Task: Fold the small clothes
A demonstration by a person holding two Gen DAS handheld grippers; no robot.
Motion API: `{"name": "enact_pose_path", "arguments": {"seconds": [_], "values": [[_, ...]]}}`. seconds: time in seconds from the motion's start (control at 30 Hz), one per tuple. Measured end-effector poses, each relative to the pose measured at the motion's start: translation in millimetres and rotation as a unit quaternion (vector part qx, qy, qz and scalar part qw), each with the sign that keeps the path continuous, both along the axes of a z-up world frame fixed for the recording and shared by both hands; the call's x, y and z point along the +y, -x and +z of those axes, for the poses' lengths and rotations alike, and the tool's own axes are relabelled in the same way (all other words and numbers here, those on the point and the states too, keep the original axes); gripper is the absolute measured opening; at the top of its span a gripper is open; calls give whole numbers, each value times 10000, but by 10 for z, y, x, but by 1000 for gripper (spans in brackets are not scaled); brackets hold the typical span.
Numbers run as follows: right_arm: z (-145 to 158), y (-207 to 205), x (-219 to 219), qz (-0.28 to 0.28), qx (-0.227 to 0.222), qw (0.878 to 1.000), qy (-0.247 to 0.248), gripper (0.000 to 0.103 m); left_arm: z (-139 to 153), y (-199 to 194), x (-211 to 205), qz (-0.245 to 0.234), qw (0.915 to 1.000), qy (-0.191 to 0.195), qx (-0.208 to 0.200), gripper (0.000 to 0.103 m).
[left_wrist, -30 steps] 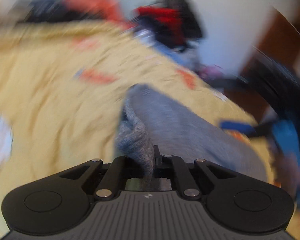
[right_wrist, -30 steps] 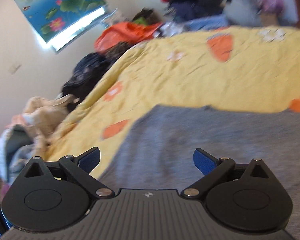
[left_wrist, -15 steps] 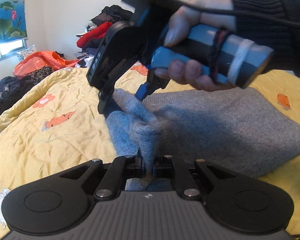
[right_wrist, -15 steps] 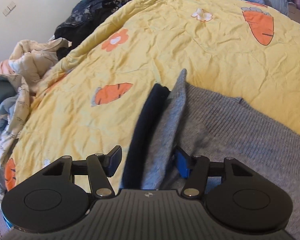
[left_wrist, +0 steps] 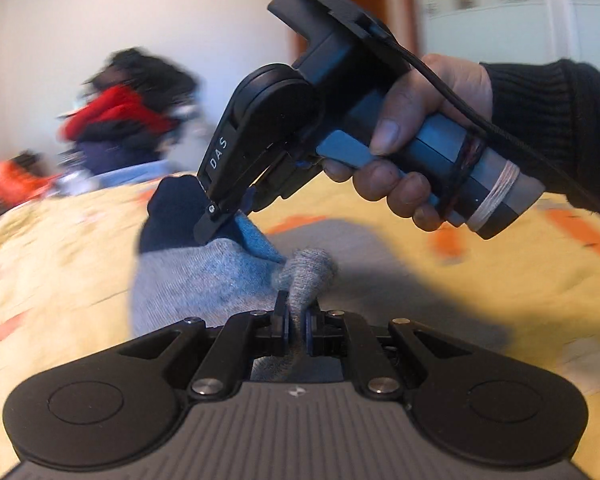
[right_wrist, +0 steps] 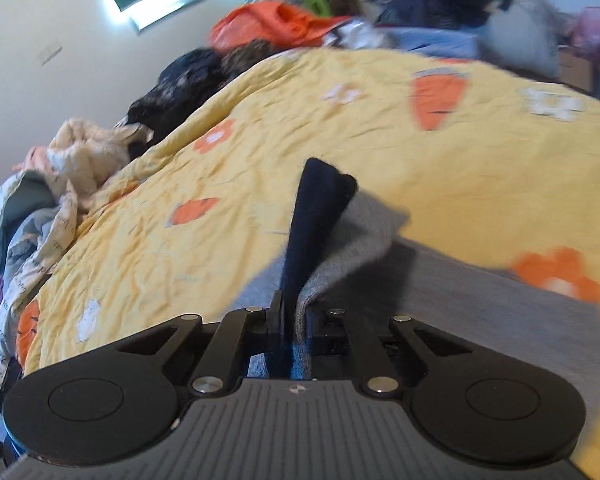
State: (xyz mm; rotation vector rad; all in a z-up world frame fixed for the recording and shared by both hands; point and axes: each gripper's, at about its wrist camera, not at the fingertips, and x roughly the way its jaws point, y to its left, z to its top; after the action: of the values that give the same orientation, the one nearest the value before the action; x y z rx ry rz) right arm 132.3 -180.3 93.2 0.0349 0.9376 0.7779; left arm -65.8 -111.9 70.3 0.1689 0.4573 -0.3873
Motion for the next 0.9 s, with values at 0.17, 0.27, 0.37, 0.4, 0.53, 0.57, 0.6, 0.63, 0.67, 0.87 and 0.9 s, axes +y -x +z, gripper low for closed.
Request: {"name": "enact_pose_path", "arguments": {"seconds": [0.17, 0.27, 0.37, 0.4, 0.53, 0.57, 0.6, 0.63, 0.67, 0.87, 0.9], "values": [[-176, 164, -1183, -958, 162, 9952, -67, 17, -231, -19, -678, -906, 9943, -60, 555, 7], [-511, 257, -1544, -1396, 400, 9894, -82, 17, -385, -42, -815, -1003, 9906, -176, 915, 7], [-722, 330, -1676, -1685, 493, 9828, -565, 29, -361, -10, -728, -1163, 9892, -213, 865, 8], [-756, 336, -1702, -1844, 535, 9784, -768, 35, -312, 11, -666, -1310, 9873, -155, 881, 9], [-725, 393, -1864, -2279, 395, 9591, -1634, 65, -40, 132, -118, -1853, 9757, 292, 1134, 19], [-696, 400, -1903, -2333, 354, 9559, -1750, 65, 55, 136, 94, -1901, 9731, 542, 1187, 34], [-667, 391, -1956, -2401, 330, 9525, -1845, 65, 131, 144, 296, -1860, 9715, 825, 1211, 46], [-645, 390, -1981, -2459, 289, 9505, -1880, 65, 202, 138, 482, -1737, 9714, 1113, 1177, 74], [-622, 362, -2013, -2481, 245, 9501, -1874, 65, 266, 145, 612, -1543, 9726, 1378, 1062, 93], [-659, 74, -1787, -2452, 109, 9577, -1504, 61, 235, -470, 1144, 255, 9665, 2346, 1011, 96], [-691, -1, -1732, -2456, 118, 9592, -1399, 56, 167, -589, 1159, 456, 9605, 2481, 1175, 96]]}}
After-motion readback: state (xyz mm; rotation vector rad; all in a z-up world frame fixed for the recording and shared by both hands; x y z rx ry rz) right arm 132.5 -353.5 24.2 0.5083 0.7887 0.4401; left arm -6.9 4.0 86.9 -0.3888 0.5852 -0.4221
